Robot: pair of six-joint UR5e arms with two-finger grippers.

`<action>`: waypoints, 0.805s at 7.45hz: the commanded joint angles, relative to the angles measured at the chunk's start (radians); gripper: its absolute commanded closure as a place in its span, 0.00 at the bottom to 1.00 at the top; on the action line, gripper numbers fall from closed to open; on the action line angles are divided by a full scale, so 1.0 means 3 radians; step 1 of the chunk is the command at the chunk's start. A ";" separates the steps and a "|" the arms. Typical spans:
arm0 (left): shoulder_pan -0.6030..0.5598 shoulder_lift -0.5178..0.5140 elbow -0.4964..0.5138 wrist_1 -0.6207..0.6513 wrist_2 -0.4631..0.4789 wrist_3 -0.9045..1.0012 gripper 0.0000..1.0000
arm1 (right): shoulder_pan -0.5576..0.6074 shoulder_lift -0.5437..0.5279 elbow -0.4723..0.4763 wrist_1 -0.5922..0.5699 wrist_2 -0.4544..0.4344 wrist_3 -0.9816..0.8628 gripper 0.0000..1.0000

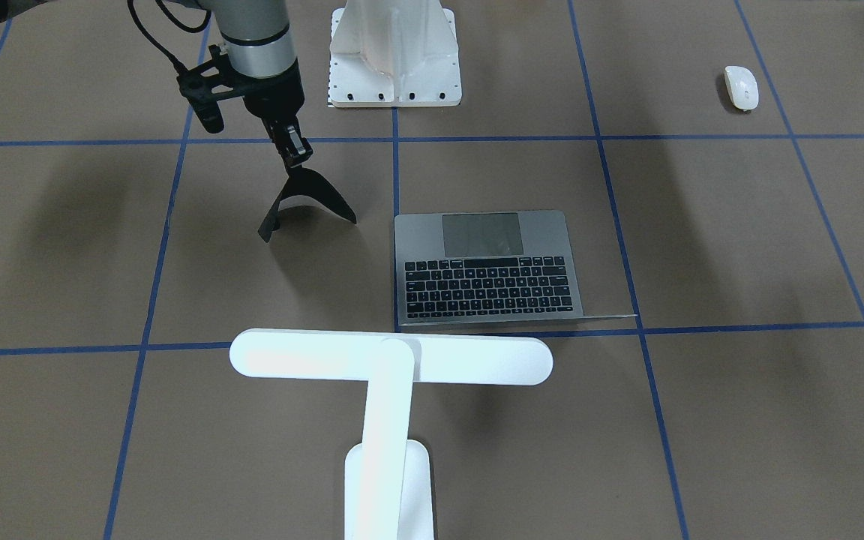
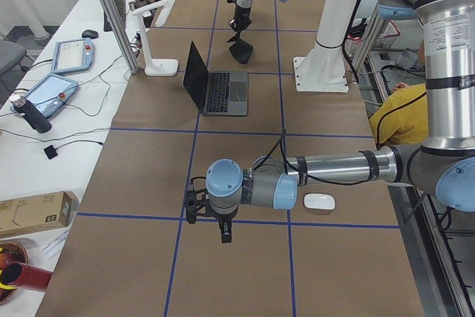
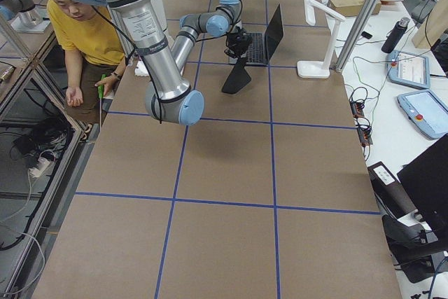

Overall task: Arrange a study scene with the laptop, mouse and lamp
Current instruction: 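Lower the mouse pad flat beside the laptop and open the right gripper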

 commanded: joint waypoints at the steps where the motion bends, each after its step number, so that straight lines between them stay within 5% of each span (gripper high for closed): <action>1: 0.0002 -0.0005 -0.0014 0.0005 -0.0002 -0.0004 0.00 | 0.0173 0.0361 -0.0673 0.0252 -0.0018 -0.0017 1.00; 4: 0.0002 -0.0005 -0.0019 0.0005 0.0003 -0.0004 0.00 | 0.0281 0.0486 -0.1294 0.0844 -0.0034 0.0019 1.00; 6: 0.0002 -0.0005 -0.0014 0.0005 -0.0002 -0.0009 0.00 | 0.0276 0.0654 -0.1550 0.0892 -0.0034 0.0263 1.00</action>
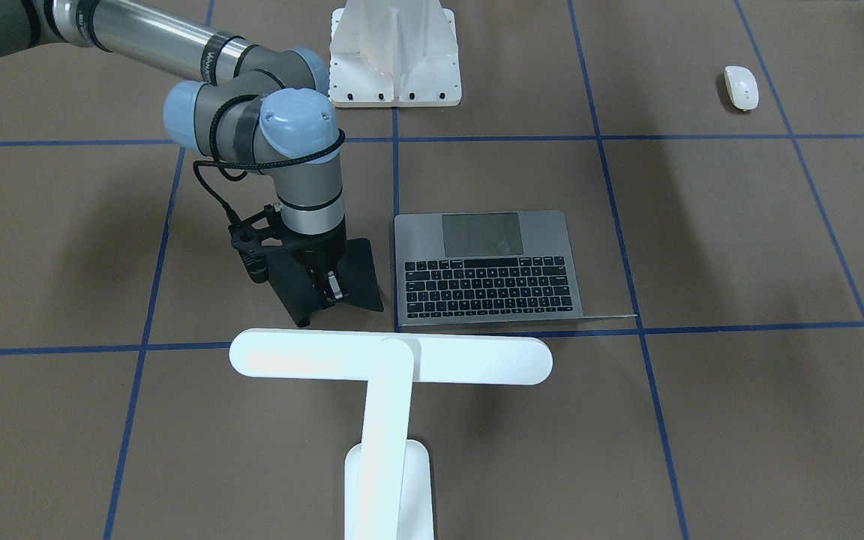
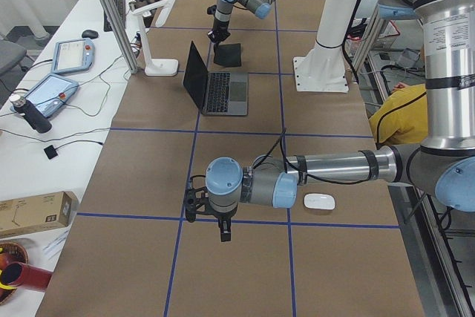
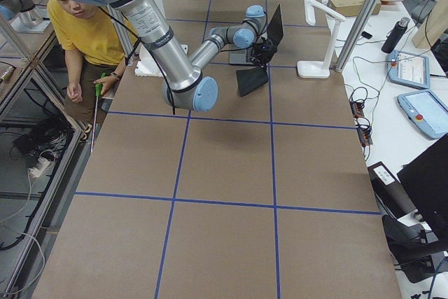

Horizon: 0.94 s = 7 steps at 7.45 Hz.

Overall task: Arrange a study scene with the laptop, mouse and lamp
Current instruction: 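Lower the mouse pad flat beside the laptop and open the right gripper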

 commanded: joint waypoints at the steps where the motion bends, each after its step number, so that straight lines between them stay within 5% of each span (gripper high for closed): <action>1: 0.0005 -0.0005 0.0009 0.0000 -0.0004 -0.0004 0.00 | -0.0008 0.0129 -0.0215 0.0047 -0.0002 0.0256 1.00; 2: 0.0005 -0.0005 0.0014 0.0000 0.0001 -0.0004 0.00 | -0.0014 0.0124 -0.0221 0.0073 -0.0002 0.0278 1.00; 3: 0.0010 -0.0010 0.0024 0.0000 -0.0004 -0.0014 0.00 | -0.0014 0.0119 -0.0231 0.0073 -0.0002 0.0283 0.76; 4: 0.0010 -0.0015 0.0030 0.0000 0.0001 -0.0024 0.00 | -0.0014 0.0109 -0.0231 0.0073 0.0003 0.0252 0.02; 7: 0.0010 -0.0015 0.0040 0.0000 0.0001 -0.0029 0.00 | -0.0014 0.0109 -0.0160 0.0145 0.0009 0.0217 0.00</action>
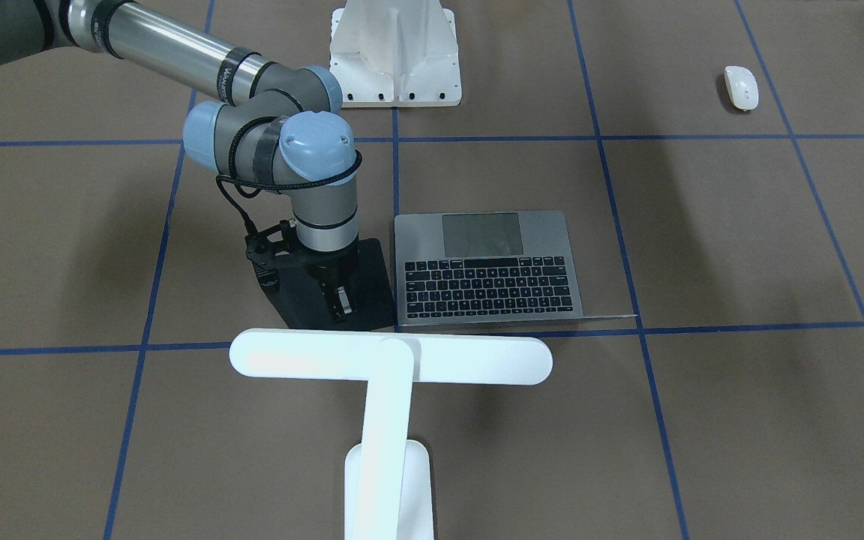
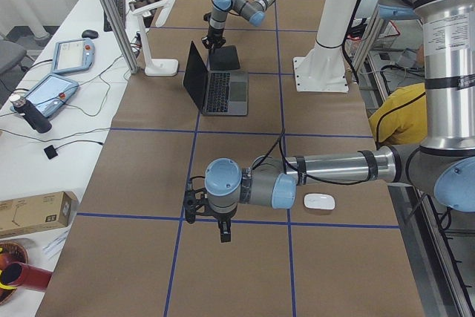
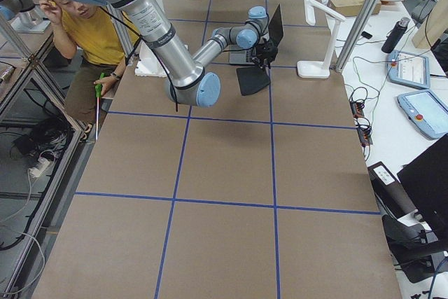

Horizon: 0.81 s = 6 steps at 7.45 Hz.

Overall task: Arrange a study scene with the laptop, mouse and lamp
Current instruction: 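Lower the mouse pad flat beside the laptop and open the right gripper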

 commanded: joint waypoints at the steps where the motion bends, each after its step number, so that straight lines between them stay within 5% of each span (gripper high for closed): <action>1: 0.0000 -0.0021 -0.0002 0.0000 -0.0005 -0.0010 0.00 | 0.0000 -0.0044 0.0151 0.0014 -0.0003 -0.0209 0.00; 6: 0.0010 -0.0062 -0.0288 -0.0026 -0.0005 -0.0004 0.00 | 0.0240 -0.0805 0.0892 -0.0011 0.0119 -0.1931 0.00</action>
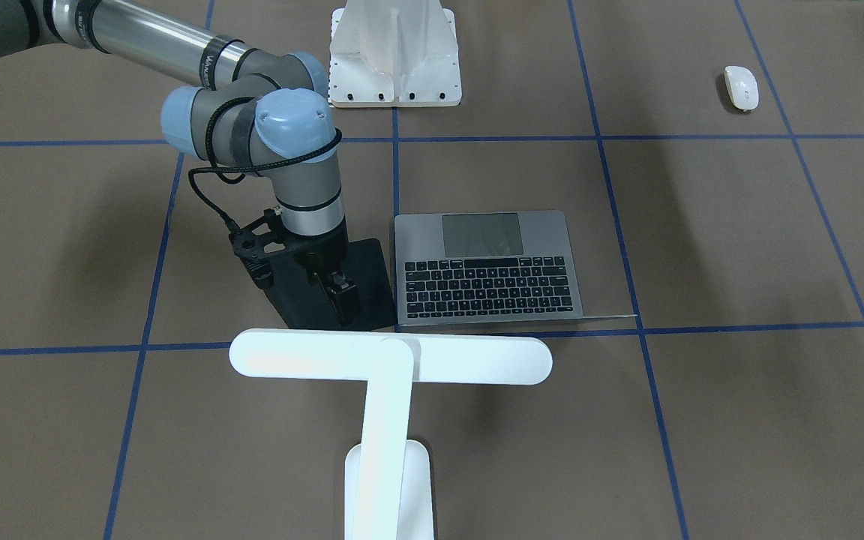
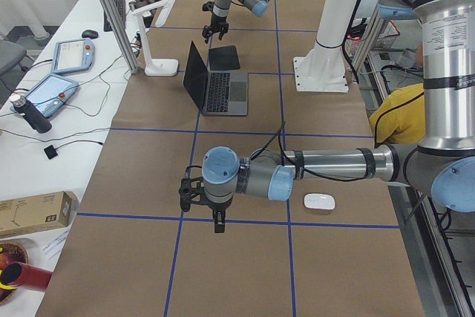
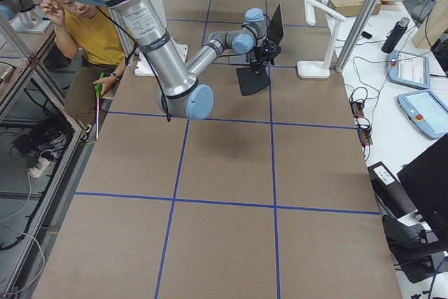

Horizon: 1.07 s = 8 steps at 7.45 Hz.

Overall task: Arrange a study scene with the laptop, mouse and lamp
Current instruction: 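Withdraw the right gripper away from the mouse pad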

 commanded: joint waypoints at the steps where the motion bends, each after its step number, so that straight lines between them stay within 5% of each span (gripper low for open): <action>1: 0.0012 -0.0037 -0.0096 0.0006 -0.0029 0.0001 0.00 | 0.0221 -0.0369 0.0316 -0.0005 0.0290 -0.0915 0.00; 3: 0.0012 0.0049 -0.0151 -0.0014 -0.0115 0.0026 0.00 | 0.0650 -0.0747 0.0516 -0.0005 0.0868 -0.1896 0.00; 6: 0.0027 0.0294 -0.0600 -0.0085 -0.0177 0.0021 0.00 | 0.1151 -0.1452 0.0747 0.0000 0.1186 -0.3235 0.00; 8: 0.0043 0.0361 -0.0668 -0.0397 -0.0838 -0.0101 0.00 | 0.1499 -0.1897 0.0813 0.0030 0.1391 -0.4029 0.00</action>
